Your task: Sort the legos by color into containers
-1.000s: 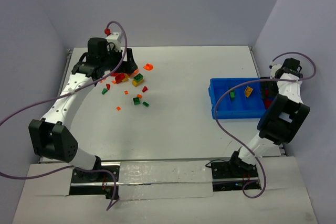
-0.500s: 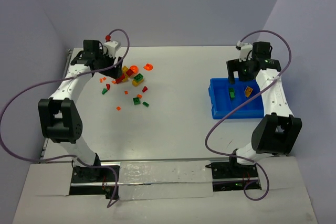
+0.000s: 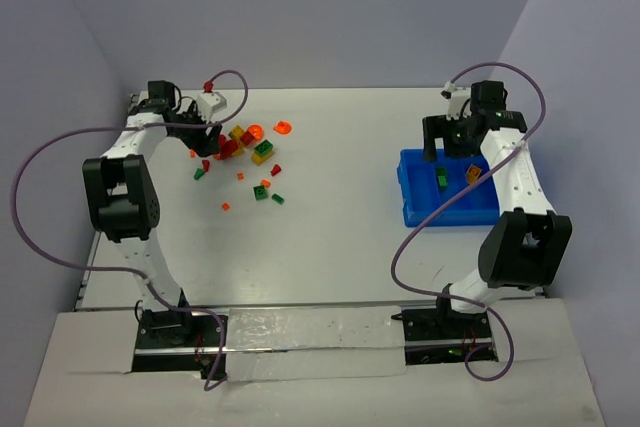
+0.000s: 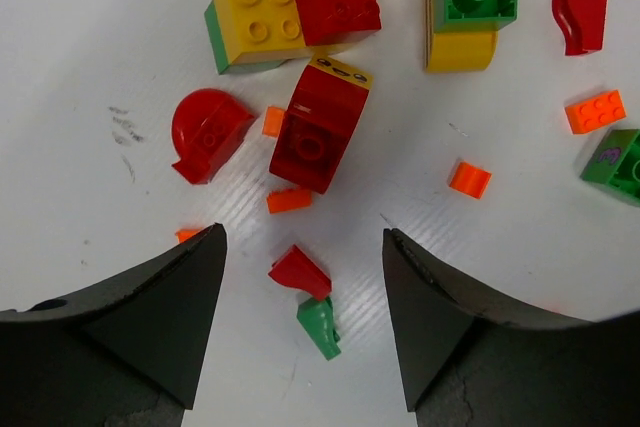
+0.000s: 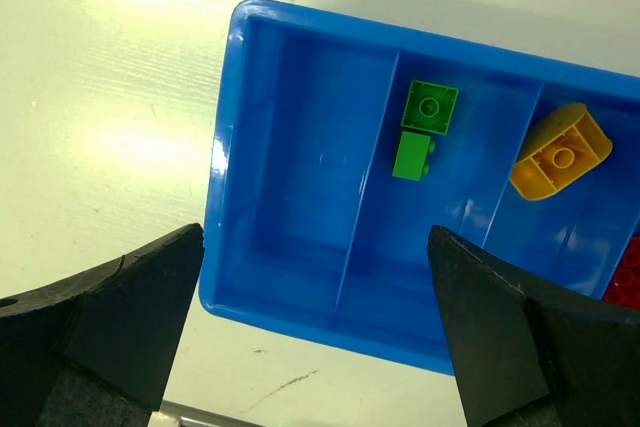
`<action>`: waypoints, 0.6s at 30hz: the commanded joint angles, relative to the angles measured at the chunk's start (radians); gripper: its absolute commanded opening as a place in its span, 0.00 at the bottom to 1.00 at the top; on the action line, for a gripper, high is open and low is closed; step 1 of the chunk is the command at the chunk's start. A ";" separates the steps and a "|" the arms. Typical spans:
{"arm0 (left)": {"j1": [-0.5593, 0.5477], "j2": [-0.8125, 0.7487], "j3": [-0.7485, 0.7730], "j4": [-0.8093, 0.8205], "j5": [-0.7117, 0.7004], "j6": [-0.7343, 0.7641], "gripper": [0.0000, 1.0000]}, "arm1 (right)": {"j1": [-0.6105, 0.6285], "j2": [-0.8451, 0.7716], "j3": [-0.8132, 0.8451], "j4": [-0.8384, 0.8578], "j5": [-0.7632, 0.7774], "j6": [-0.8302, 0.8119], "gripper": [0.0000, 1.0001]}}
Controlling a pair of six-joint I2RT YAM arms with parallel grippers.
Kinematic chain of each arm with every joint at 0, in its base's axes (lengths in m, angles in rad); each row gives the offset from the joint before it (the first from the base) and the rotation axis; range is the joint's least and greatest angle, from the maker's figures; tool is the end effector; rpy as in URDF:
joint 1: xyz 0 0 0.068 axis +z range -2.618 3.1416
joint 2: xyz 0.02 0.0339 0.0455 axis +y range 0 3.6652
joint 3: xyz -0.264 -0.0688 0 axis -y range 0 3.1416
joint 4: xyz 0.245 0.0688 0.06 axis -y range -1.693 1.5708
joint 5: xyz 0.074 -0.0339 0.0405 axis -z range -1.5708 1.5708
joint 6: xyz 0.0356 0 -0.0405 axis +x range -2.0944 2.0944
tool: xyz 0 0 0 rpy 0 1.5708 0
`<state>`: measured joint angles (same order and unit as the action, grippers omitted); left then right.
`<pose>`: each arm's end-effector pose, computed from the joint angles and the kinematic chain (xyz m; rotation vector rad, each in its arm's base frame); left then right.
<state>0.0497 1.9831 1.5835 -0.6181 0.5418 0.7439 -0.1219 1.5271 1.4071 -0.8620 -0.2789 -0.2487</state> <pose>0.4301 0.0030 0.2264 0.9985 2.2018 -0.3530 0.3178 -0.0291 0.3175 -0.2653 2.4952 0.2058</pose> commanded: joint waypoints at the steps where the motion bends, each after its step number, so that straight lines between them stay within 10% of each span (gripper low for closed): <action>1: -0.002 0.054 0.059 -0.018 0.141 0.143 0.73 | 0.008 0.007 0.029 -0.015 -0.009 0.019 1.00; 18: -0.018 0.153 0.043 0.127 0.166 0.149 0.70 | 0.010 0.021 0.027 -0.022 -0.003 0.031 1.00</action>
<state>0.0463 2.1126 1.6035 -0.5446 0.6674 0.8624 -0.1203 1.5433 1.4071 -0.8703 -0.2787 -0.2287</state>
